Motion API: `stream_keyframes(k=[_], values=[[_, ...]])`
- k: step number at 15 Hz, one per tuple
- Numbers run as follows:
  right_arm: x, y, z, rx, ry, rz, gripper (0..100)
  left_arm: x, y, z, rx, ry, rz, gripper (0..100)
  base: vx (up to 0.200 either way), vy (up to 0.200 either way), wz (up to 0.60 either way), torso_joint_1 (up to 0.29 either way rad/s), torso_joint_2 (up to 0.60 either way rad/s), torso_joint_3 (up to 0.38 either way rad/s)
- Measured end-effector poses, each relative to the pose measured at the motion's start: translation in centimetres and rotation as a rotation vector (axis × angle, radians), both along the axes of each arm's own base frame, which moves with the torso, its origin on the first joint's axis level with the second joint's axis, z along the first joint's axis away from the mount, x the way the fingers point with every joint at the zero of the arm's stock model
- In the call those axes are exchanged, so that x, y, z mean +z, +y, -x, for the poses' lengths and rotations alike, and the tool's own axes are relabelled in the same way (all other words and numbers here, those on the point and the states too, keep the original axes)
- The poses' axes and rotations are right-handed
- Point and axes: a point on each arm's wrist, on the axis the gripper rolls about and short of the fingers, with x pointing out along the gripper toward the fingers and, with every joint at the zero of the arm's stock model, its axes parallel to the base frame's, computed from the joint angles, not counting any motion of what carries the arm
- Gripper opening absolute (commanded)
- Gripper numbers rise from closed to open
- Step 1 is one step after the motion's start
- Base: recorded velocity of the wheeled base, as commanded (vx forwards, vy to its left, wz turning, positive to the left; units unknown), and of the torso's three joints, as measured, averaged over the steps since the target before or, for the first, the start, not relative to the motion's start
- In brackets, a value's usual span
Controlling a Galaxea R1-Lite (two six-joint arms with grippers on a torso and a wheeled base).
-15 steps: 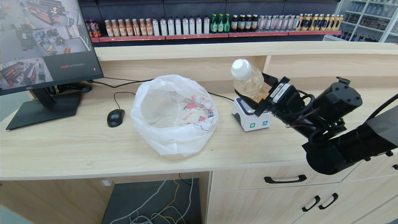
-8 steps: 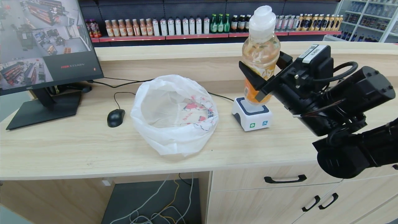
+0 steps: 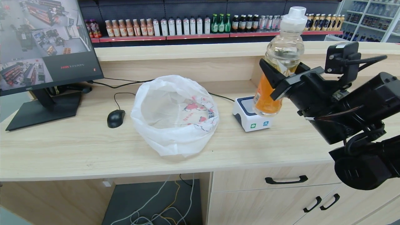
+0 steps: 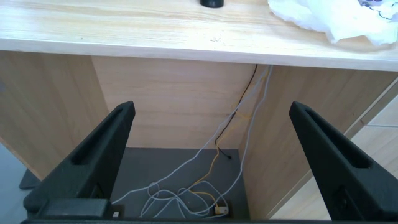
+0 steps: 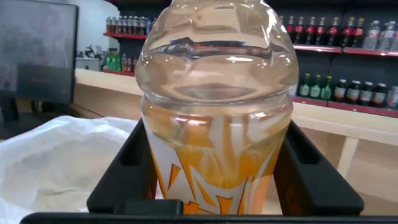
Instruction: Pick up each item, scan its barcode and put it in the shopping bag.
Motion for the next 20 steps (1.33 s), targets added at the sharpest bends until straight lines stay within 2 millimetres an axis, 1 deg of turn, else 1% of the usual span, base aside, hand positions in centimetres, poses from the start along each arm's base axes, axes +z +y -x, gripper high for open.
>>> stream_keyframes(k=[4, 8, 12, 17, 20], values=[[-0.3, -0.5, -0.1, -0.078, 0.042, -0.065, 0, 0.0, 0.0, 0.0, 0.0, 0.0, -0.003, 100, 0.0, 0.0, 0.0, 0.0, 0.0, 0.0], [-0.5, -0.5, -0.1, -0.075, 0.059, -0.078, 0, 0.0, 0.0, 0.0, 0.0, 0.001, -0.003, 100, 0.0, 0.0, 0.0, 0.0, 0.0, 0.0], [-0.2, -0.5, -0.1, -0.071, 0.052, -0.091, 0, 0.0, 0.0, 0.0, 0.0, 0.0, 0.0, 100, 0.0, 0.2, 0.0, -0.002, 0.0, 0.001], [-0.1, -1.5, -0.7, -0.102, 0.049, -0.102, 0, 0.0, 0.0, 0.0, 0.0, 0.0, -0.001, 100, 0.0, 0.2, 0.0, 0.005, 0.0, 0.0], [-0.2, -1.5, -0.7, -0.103, 0.052, -0.1, 0, 0.0, 0.0, 0.0, 0.0, 0.0, -0.001, 100, 0.0, 0.2, 0.0, 0.001, 0.0, 0.002]])
